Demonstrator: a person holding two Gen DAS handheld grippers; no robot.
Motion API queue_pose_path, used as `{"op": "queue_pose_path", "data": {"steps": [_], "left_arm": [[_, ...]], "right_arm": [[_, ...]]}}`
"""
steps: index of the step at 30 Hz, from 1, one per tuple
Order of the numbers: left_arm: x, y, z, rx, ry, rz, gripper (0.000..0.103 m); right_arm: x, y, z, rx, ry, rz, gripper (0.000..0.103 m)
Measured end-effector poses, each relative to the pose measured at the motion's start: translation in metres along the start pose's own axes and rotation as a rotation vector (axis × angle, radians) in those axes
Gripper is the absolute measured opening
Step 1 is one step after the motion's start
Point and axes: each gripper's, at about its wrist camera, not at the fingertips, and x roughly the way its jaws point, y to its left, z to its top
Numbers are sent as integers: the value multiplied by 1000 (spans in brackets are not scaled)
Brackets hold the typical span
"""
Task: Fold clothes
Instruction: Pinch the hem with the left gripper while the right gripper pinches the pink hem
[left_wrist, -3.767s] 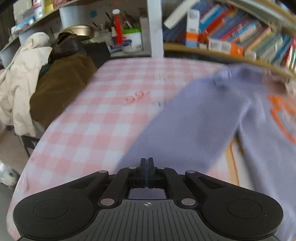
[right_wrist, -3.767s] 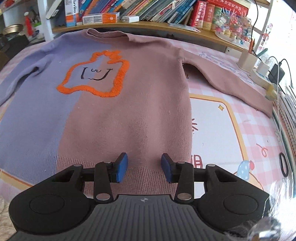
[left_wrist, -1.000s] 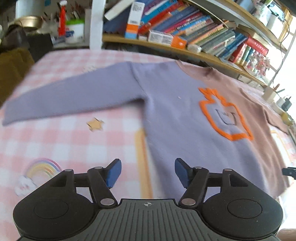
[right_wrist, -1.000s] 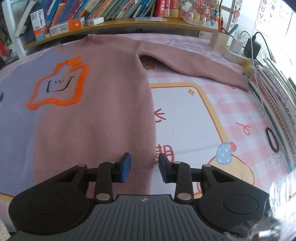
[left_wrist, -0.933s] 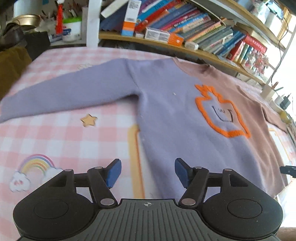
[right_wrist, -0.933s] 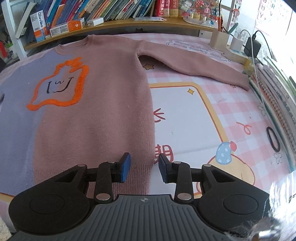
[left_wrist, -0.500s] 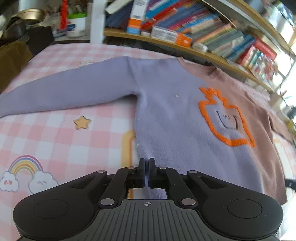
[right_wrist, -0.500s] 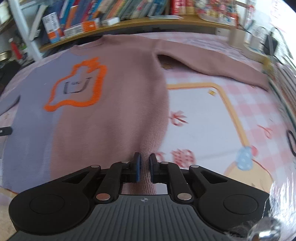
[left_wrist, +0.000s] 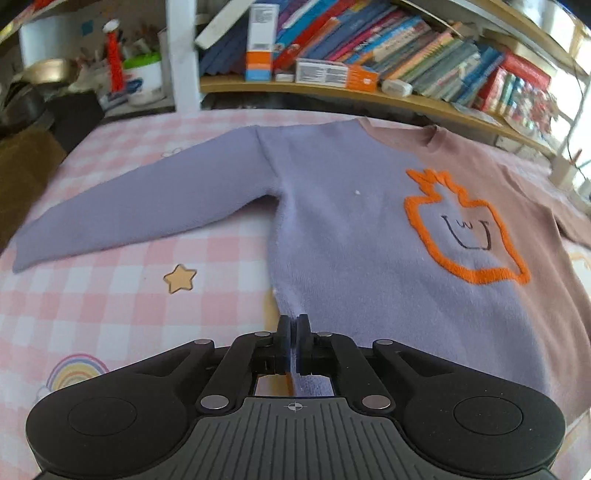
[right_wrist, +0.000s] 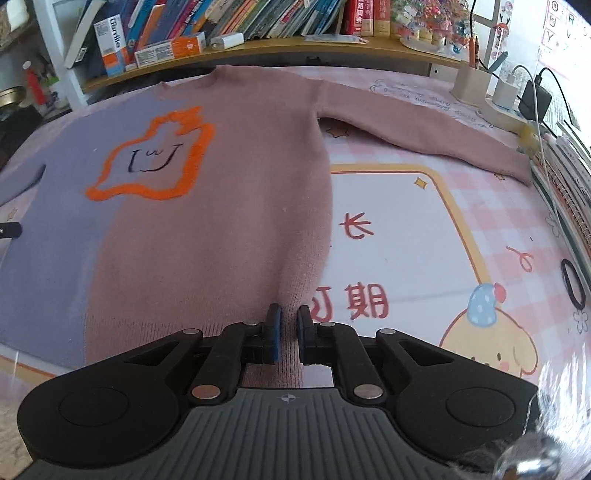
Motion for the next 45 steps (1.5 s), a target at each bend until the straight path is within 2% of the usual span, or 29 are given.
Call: {"op": "queue_pose_path", "data": {"steps": [9, 11, 12, 14, 17, 19, 22, 24, 25, 26, 29, 36, 38, 40, 42, 44, 45], "left_arm": [[-6, 3, -1, -10, -14, 12, 3], [-8, 3, -4, -16, -10, 16, 8], [-10, 3, -5, -18, -8, 12, 9], [-16, 3, -8, -25, -5, 1, 21], [-23, 1, -18, -39, 5, -20, 38], [-27, -2, -26, -52, 21, -38, 40], [-31, -9, -38, -56, 34, -57, 41], [-31, -17, -41, -30, 33, -55, 39], [-31, -16, -41, -33, 27, -48, 30], [-32, -15, -42, -37, 22, -41, 14], [-32, -6, -42, -94, 8, -25, 5], [-33, -14, -42, -85, 1, 30, 5], [-34, -16, -42, -83, 2, 47, 10], [-36, -19, -41, -83, 5, 68, 12], [-42, -29, -41, -65, -5, 104, 19], [-50, -40, -40, -34, -28, 128, 40], [-55, -47, -40, -13, -44, 135, 46]], "right_arm": [[3, 7, 1, -1, -45, -34, 9], [1, 4, 0, 11, -45, -36, 14], [0, 4, -1, 17, -44, -37, 20], [-4, 2, -4, 20, -46, -35, 27], [-9, -1, -9, 32, -44, -28, 27], [-10, -4, -13, 49, -40, -23, 27], [-10, -3, -16, 51, -34, -7, 25], [-10, 0, -16, 38, -33, 8, 14], [-10, 2, -15, 27, -33, 17, 11], [-10, 3, -15, 17, -35, 23, 9], [-12, 6, -14, -7, -45, 37, 9], [-9, 1, -15, -25, -34, 78, 9], [-9, 1, -14, -40, -35, 75, 9], [-10, 2, -14, -56, -40, 65, 15], [-15, 2, -14, -75, -59, 37, 41], [-23, 2, -11, -87, -97, 24, 55], [-27, 1, -9, -90, -115, 20, 60]]}}
